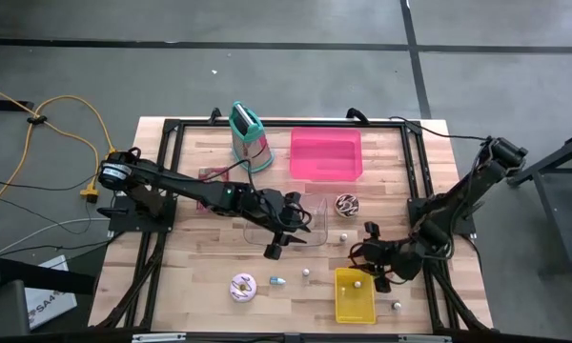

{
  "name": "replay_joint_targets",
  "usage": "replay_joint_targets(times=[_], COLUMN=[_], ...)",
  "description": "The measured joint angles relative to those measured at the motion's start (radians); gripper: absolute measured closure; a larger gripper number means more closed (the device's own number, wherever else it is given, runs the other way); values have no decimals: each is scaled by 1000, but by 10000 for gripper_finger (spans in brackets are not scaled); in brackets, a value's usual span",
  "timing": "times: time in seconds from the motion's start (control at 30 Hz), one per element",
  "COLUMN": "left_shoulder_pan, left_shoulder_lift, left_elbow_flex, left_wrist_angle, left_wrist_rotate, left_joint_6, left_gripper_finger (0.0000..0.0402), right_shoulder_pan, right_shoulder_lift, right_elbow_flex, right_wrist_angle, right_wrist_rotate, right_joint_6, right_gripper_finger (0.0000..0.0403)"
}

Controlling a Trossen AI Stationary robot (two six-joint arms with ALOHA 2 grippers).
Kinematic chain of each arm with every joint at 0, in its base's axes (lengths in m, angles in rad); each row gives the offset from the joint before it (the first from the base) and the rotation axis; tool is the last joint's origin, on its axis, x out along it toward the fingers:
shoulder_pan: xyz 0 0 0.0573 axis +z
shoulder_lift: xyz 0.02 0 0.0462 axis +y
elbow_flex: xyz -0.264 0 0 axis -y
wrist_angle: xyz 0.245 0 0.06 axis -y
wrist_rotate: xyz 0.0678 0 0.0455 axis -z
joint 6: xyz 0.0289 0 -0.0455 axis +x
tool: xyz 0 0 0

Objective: Pick & Place Food Item
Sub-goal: Put the blue food coloring bottle into the yellow bin

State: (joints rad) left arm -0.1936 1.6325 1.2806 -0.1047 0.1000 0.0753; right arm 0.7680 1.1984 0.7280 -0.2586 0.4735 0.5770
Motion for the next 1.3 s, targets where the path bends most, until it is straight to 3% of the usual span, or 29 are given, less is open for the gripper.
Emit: replay_joint_targets(times=[0.63, 1.3], left_shoulder_pan=[-26, -177], left_shoulder_lift=[0, 0], left_elbow_flex=[0, 0], left_wrist_angle=[-18, -232], left_wrist_rotate=[-2, -137], left_joint_6=[-50, -240], left_gripper_finger=[260, 260], right_shoulder_pan=[-12, -12], right_shoulder_lift=[-2, -2], right_elbow_flex=[0, 0], right_wrist_angle=[-4, 9], right_wrist_rotate=[-4, -4], right_joint_6=[-59, -59], right_gripper_finger=[288, 288])
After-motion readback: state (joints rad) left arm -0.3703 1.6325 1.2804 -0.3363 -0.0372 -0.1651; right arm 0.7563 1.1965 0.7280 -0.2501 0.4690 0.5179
